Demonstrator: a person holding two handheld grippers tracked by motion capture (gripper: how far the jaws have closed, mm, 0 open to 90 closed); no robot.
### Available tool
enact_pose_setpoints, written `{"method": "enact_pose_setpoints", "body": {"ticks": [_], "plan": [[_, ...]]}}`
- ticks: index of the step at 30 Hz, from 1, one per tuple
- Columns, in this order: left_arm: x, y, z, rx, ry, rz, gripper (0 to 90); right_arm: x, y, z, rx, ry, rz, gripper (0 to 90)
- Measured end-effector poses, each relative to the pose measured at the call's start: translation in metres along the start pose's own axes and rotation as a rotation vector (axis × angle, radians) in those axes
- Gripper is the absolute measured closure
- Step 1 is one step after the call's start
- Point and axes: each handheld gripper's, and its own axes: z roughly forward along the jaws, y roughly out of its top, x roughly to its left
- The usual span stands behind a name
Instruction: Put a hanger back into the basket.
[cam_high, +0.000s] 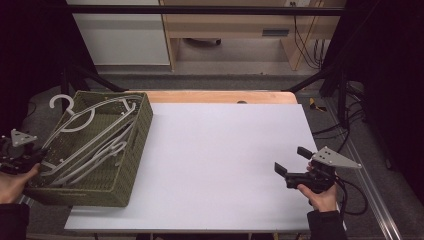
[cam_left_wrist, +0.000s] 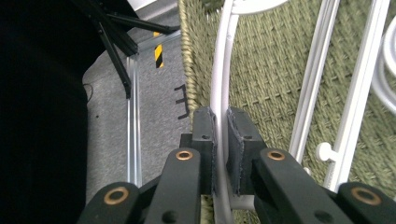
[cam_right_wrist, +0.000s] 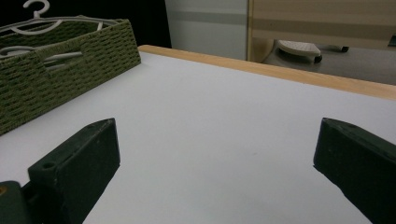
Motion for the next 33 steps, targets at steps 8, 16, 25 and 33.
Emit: {"method": "enact_pose_setpoints", "body": {"ticks": [8, 16, 25, 33], "plan": [[-0.011, -0.006, 0.012, 0.015, 0.012, 0.012, 82.3, 0.000, -0.001, 0.001, 0.004, 0.000, -0.005, 0.7], [-0.013, -0.014, 0.001, -0.070, -0.098, -0.065, 81.6, 0.001, 0.000, 0.000, -0.002, 0.003, -0.005, 0.7], [-0.018, -0.023, -0.008, -0.142, -0.141, -0.098, 80.8, 0.001, 0.000, -0.001, -0.002, 0.004, -0.005, 0.7], [-0.029, -0.023, -0.023, -0.190, -0.184, -0.052, 78.7, 0.001, 0.000, -0.001, -0.003, 0.004, -0.005, 0.7]]}}
